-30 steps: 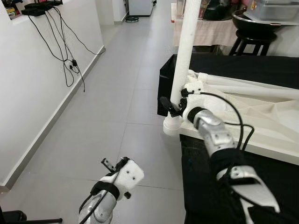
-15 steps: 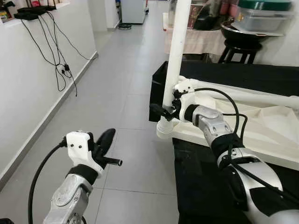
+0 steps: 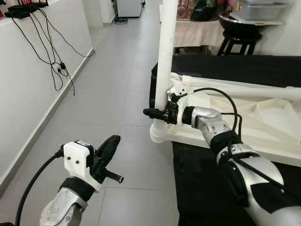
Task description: Building children table
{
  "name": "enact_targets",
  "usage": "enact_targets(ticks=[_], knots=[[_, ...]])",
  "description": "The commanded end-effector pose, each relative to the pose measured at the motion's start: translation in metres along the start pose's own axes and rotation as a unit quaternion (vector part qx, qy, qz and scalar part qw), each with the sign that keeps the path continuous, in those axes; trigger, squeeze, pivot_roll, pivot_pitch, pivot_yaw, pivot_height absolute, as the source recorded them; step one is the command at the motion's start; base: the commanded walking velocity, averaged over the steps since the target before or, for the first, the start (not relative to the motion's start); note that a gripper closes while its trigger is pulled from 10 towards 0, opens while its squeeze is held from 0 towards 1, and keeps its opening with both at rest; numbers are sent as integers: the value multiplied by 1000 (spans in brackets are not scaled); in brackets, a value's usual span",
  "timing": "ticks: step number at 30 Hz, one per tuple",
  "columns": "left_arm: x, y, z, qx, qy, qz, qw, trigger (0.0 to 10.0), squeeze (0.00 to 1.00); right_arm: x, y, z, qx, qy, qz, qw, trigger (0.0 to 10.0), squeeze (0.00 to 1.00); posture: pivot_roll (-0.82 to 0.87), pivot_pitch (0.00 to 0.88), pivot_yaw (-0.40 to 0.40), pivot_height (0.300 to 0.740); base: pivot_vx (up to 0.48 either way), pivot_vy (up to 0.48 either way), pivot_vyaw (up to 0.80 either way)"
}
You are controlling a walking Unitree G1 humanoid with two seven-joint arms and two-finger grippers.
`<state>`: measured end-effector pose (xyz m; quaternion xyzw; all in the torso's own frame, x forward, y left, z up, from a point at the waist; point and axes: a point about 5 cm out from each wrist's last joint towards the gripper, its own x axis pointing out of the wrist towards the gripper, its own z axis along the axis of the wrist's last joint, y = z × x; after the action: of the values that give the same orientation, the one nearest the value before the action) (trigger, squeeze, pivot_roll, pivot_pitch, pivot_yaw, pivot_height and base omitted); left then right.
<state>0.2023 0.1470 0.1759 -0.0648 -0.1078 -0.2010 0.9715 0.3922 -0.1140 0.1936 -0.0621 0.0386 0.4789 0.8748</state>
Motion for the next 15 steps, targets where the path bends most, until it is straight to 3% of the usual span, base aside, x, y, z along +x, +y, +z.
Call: enact_targets(ticks=[1,6,8,9,10,11,12,13,14,15], knots=[[0,1,-5,4,11,0,1000,10000,0,0,-1,3,-9,-3,3,1000,0,0,152,105,4,740,0,0,0],[-2,1,-17,-24,38,12,999,10000,0,-23,-9,-10,-21,-4,-18,1000,0,0,109,99,8,740,0,0,0],[-6,1,-22,-32,46,13,998,10000,0,-28,-14,-24,5,-9,-110,994,0,0,91,98,-2,740,0,0,0],[-6,1,-22,-32,46,13,998,10000,0,-28,-14,-24,5,-9,-110,994,0,0,91,98,-2,740,0,0,0],[-8,-1,-28,-30,58,8,998,10000,0,-33,-14,-45,66,-14,-323,944,0,0,77,95,-12,740,0,0,0],[-8,-1,-28,-30,58,8,998,10000,0,-33,-14,-45,66,-14,-323,944,0,0,77,95,-12,740,0,0,0],[-9,-2,-32,-31,63,7,997,10000,0,-41,23,-76,96,22,-386,917,0,0,73,100,7,740,0,0,0],[-9,-2,-32,-31,63,7,997,10000,0,-41,23,-76,96,22,-386,917,0,0,73,100,7,740,0,0,0],[-8,-1,-35,-32,65,8,997,10000,0,-55,50,-92,119,44,-418,899,0,0,25,92,26,740,0,0,0],[-6,0,-38,-32,66,10,997,10000,0,-62,67,-98,133,56,-425,894,0,0,14,76,30,740,0,0,0]])
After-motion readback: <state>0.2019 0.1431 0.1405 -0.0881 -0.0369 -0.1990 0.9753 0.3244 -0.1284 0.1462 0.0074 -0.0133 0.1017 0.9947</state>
